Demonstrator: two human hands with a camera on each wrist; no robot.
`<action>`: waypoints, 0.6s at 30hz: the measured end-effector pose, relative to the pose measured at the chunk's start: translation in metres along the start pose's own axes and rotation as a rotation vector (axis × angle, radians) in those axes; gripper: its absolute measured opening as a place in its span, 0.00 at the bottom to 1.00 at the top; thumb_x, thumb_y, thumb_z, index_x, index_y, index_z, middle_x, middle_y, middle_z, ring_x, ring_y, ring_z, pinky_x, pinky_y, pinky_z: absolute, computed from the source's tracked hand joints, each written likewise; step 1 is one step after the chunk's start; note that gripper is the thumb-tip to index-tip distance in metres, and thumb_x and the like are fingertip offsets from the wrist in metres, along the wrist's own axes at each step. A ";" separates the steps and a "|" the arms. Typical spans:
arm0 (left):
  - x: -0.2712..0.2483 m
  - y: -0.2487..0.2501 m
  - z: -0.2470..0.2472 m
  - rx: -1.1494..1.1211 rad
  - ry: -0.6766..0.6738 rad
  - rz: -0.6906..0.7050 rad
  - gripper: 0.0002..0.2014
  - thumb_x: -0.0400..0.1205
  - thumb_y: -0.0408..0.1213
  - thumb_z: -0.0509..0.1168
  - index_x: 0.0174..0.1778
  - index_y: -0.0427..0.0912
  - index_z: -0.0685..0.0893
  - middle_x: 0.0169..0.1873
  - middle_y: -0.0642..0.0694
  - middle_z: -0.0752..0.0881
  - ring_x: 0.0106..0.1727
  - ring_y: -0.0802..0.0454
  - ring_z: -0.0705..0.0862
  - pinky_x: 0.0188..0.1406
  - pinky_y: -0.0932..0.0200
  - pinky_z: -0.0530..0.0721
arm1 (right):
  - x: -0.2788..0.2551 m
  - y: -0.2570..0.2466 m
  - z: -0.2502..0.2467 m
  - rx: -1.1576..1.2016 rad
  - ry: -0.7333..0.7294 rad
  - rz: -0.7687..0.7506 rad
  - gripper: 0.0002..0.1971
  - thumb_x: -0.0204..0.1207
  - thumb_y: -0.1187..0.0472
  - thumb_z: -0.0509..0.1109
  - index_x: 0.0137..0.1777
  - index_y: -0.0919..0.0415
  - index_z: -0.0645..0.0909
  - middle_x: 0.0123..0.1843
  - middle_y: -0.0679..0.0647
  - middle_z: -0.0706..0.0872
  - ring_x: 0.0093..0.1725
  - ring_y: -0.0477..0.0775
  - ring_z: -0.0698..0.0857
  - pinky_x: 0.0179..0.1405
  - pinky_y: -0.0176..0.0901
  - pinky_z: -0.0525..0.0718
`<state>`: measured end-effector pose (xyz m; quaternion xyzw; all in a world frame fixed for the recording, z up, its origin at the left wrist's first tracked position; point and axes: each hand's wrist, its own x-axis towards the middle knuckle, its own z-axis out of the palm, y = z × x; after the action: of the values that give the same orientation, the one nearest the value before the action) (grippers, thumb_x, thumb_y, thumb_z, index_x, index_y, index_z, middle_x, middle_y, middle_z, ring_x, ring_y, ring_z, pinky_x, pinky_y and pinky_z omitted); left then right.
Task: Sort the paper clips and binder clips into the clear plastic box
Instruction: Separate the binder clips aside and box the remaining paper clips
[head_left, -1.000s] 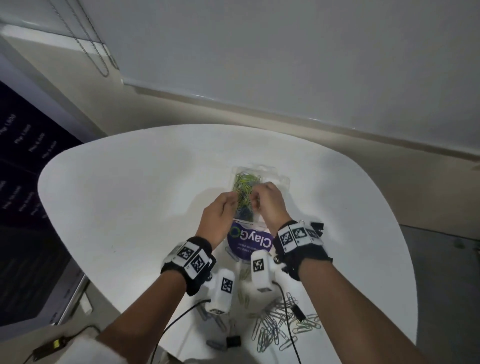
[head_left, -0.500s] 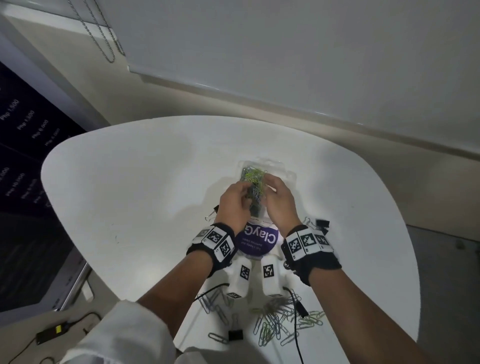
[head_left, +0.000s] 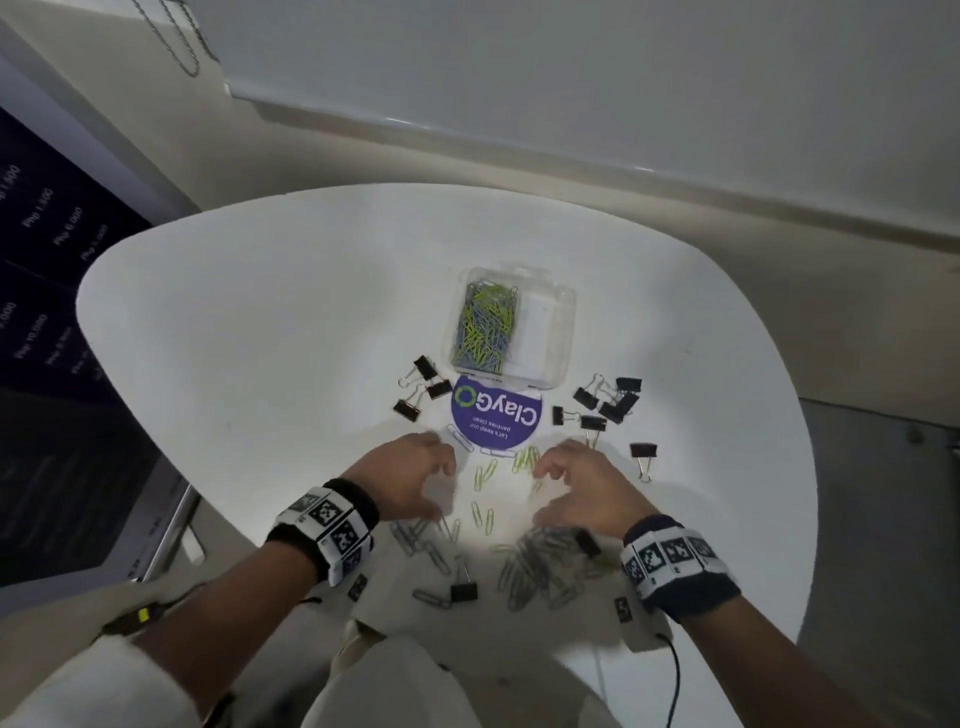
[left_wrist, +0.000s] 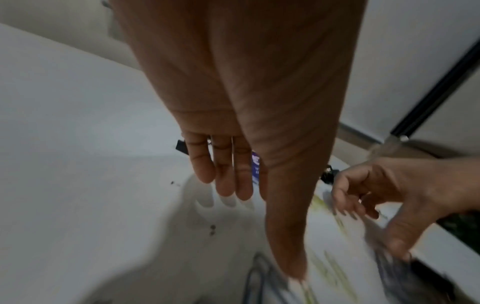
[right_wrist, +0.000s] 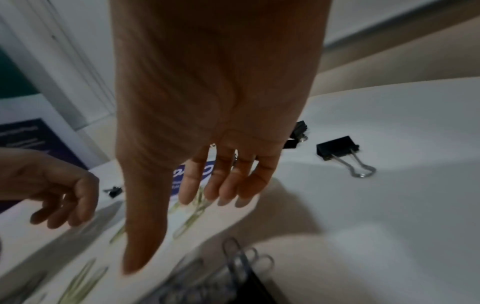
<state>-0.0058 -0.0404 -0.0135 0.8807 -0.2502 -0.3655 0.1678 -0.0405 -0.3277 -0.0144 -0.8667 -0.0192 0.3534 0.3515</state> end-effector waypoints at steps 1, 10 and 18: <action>-0.002 0.001 0.006 0.077 -0.055 0.011 0.31 0.63 0.50 0.78 0.60 0.51 0.76 0.56 0.51 0.75 0.54 0.51 0.77 0.51 0.52 0.82 | -0.005 0.005 0.004 -0.090 -0.041 -0.035 0.25 0.58 0.56 0.85 0.54 0.44 0.82 0.53 0.42 0.75 0.51 0.37 0.75 0.48 0.27 0.73; -0.006 0.007 0.039 -0.053 0.080 0.066 0.10 0.76 0.39 0.70 0.49 0.47 0.76 0.50 0.50 0.74 0.46 0.46 0.81 0.43 0.48 0.83 | -0.018 0.015 0.033 -0.124 0.014 -0.101 0.23 0.65 0.61 0.83 0.57 0.48 0.80 0.53 0.40 0.73 0.54 0.41 0.75 0.51 0.37 0.76; -0.029 0.049 0.045 0.142 0.057 0.252 0.24 0.71 0.54 0.72 0.58 0.45 0.81 0.56 0.44 0.78 0.54 0.44 0.79 0.47 0.54 0.79 | -0.045 0.037 0.014 0.030 0.219 0.041 0.14 0.63 0.54 0.84 0.44 0.45 0.82 0.44 0.46 0.81 0.43 0.44 0.81 0.44 0.40 0.83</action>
<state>-0.0719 -0.0693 -0.0042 0.8620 -0.3792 -0.2976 0.1567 -0.0908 -0.3599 -0.0171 -0.8949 0.0422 0.2641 0.3574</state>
